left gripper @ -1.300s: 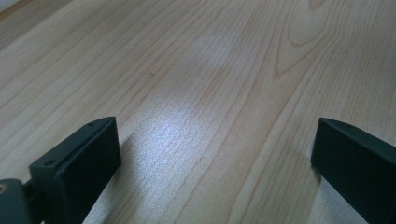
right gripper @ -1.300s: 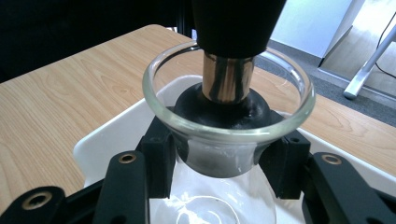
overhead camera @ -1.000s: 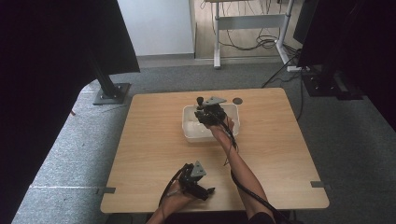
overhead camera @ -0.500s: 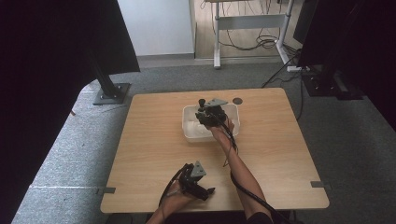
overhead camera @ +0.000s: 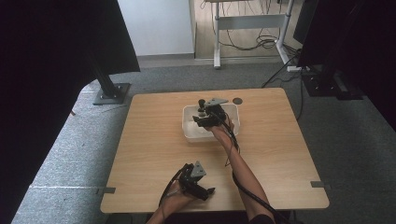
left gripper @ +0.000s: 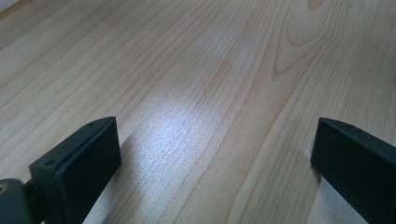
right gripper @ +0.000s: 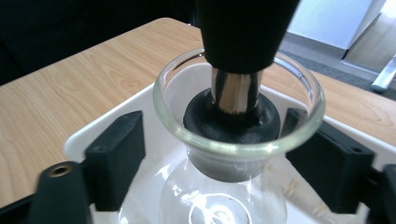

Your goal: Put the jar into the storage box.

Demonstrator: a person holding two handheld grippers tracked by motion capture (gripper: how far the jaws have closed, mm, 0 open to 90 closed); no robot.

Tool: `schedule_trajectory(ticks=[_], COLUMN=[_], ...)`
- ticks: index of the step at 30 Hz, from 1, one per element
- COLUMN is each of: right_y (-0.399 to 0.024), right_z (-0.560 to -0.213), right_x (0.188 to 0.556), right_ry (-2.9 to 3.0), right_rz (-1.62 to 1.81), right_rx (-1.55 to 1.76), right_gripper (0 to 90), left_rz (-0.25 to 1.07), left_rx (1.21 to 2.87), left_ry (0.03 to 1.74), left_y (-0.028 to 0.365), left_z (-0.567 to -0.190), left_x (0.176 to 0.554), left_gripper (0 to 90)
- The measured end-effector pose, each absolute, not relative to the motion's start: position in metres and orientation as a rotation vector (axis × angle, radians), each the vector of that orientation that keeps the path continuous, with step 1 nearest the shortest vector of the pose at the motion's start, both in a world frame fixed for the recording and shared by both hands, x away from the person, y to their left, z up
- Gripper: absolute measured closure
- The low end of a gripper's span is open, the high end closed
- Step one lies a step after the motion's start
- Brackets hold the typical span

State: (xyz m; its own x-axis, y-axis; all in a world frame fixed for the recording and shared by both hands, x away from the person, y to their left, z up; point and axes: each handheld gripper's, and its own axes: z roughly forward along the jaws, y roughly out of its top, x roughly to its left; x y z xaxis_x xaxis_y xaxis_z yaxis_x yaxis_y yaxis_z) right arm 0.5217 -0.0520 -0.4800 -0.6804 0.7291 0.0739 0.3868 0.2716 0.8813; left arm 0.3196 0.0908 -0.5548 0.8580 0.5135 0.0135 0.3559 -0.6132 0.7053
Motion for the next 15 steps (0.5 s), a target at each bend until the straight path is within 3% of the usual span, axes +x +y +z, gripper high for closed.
schedule_trajectory(ticks=[6, 15], right_y=[-0.054, -0.056], right_z=[-0.477, -0.472], right_x=[0.52, 0.511], right_ry=[2.226, 2.264], right_rz=[1.367, 1.336], right_rx=[0.998, 0.976], right_gripper=[10.8, 10.6], left_rz=[0.276, 0.277], left_rx=[2.29, 2.289], left_ry=[0.628, 0.627], left_y=[0.091, 0.091], left_z=[-0.555, -0.555], left_x=[0.32, 0.32], left_gripper=[1.2, 1.2])
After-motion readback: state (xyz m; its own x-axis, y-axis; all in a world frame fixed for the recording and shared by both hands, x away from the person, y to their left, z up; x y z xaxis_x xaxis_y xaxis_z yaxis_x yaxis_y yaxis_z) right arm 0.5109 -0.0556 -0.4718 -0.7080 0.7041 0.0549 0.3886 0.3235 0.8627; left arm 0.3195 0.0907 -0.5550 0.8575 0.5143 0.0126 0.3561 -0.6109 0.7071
